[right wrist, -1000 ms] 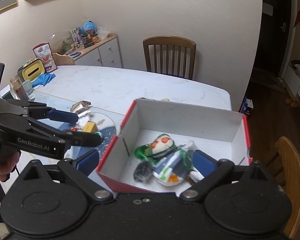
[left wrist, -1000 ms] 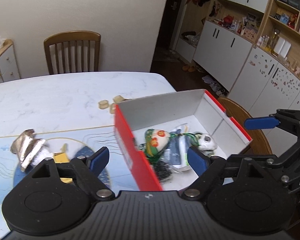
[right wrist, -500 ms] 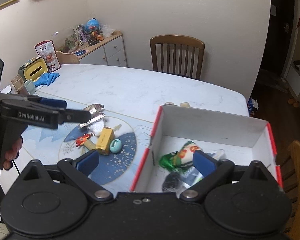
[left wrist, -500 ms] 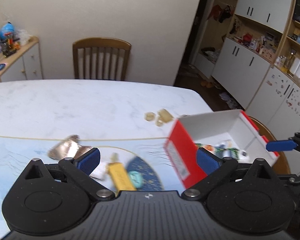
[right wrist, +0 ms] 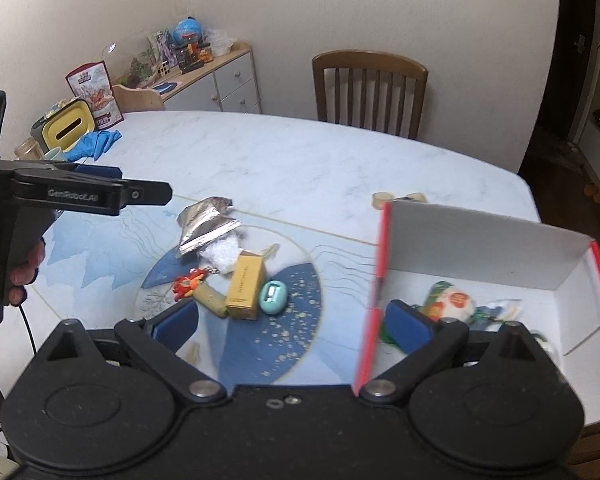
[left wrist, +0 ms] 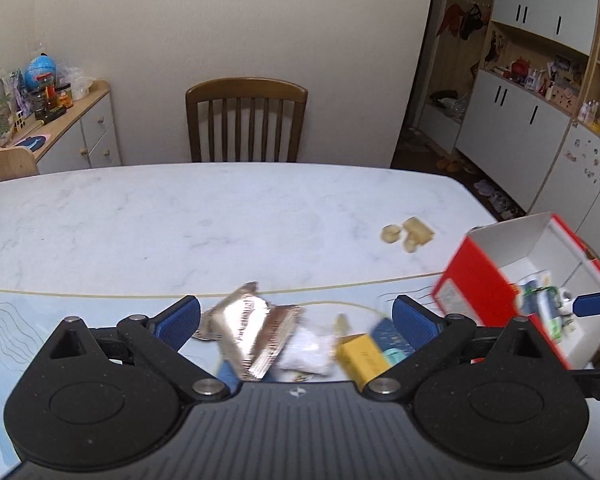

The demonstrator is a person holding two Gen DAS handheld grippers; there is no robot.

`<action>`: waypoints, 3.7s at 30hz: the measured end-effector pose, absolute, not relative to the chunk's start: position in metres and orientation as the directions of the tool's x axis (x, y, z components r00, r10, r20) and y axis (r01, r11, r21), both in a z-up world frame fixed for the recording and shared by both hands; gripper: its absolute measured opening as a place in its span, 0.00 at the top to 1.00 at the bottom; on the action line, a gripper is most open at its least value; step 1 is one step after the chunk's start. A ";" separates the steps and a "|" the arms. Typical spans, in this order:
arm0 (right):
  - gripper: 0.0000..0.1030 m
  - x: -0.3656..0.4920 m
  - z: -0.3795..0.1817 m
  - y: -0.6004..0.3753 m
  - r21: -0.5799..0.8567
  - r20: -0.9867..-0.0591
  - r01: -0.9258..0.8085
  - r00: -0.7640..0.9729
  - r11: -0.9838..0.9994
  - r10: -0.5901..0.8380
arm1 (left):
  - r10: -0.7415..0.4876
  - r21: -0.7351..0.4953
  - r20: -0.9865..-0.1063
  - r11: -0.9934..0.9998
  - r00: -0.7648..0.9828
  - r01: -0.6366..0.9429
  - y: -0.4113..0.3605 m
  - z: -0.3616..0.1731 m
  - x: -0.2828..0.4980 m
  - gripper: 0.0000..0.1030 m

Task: Organize objects
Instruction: 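Move both tools back from the shoebox toward the remaining items, then grasp the silver snack pouch with left tool while right tool grasps the yellow box, then carry silver pouch and yellow box with both tools into the shoebox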

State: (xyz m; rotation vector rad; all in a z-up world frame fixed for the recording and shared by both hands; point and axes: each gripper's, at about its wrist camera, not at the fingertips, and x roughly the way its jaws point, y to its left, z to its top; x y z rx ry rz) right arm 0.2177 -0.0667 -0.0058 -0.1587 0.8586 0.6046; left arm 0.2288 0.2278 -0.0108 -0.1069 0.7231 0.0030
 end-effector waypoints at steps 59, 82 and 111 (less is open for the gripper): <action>0.50 0.274 -0.117 0.059 -0.017 -0.833 -0.542 0.473 0.840 0.288 | 0.004 -0.299 -0.847 0.824 0.532 -0.482 0.283 -0.119 0.324 0.22; 0.73 0.264 -0.083 0.039 0.073 -0.786 -0.501 0.504 0.862 0.359 | -0.034 -0.317 -0.801 0.871 0.598 -0.375 0.281 -0.084 0.294 0.43; 0.73 0.236 0.010 -0.131 0.184 -0.654 -0.360 0.650 0.915 0.387 | -0.204 -0.332 -0.707 0.941 0.677 -0.064 0.142 0.011 0.243 0.43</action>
